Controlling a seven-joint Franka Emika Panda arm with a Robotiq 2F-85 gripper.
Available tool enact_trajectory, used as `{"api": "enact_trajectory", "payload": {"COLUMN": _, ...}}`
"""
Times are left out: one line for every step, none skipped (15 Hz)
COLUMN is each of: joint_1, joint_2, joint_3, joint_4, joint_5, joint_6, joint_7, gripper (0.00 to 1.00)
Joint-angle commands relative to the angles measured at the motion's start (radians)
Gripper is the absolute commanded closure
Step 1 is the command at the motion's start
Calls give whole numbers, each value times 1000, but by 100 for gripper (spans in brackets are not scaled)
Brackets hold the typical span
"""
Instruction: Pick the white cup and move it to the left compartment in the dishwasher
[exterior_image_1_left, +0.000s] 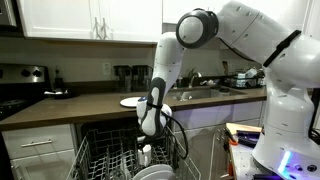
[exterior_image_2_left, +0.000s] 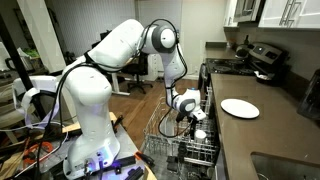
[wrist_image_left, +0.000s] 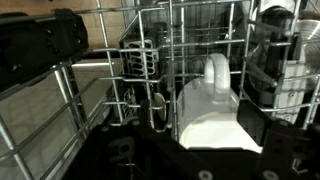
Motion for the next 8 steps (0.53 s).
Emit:
{"api": "enact_trajectory", "payload": {"joint_1": -9, "joint_2": 11, "joint_3": 11, "joint_4": 23, "joint_5": 45, "joint_6": 5, "joint_7": -61, "gripper": 7}}
{"api": "enact_trajectory", "payload": {"joint_1": -9, "joint_2": 6, "joint_3": 13, "joint_4": 23, "joint_5": 51, "joint_6": -7, "joint_7": -62, "gripper": 3}}
{"api": "enact_trajectory", "payload": {"joint_1": -13, "joint_2": 2, "joint_3": 19, "joint_4": 22, "joint_5": 56, "joint_6": -9, "joint_7": -67, "gripper": 0}}
{"api": "enact_trajectory", "payload": {"joint_1": -6, "joint_2": 1, "joint_3": 13, "joint_4": 22, "joint_5": 57, "joint_6": -8, "joint_7": -67, "gripper": 0}}
{"api": "enact_trajectory", "payload": {"joint_1": -6, "joint_2": 2, "joint_3": 12, "joint_4": 24, "joint_5": 57, "joint_6": -7, "joint_7": -68, "gripper": 0}}
{"api": "enact_trajectory", "payload": {"joint_1": -15, "joint_2": 3, "joint_3": 21, "joint_4": 29, "joint_5": 59, "joint_6": -7, "joint_7": -73, "gripper": 0}}
{"api": "enact_trajectory", "payload": {"joint_1": -16, "joint_2": 5, "joint_3": 22, "joint_4": 32, "joint_5": 60, "joint_6": -6, "joint_7": -74, "gripper": 0}}
{"api": "enact_trajectory", "payload": {"joint_1": -17, "joint_2": 5, "joint_3": 25, "joint_4": 35, "joint_5": 61, "joint_6": -6, "joint_7": -76, "gripper": 19}}
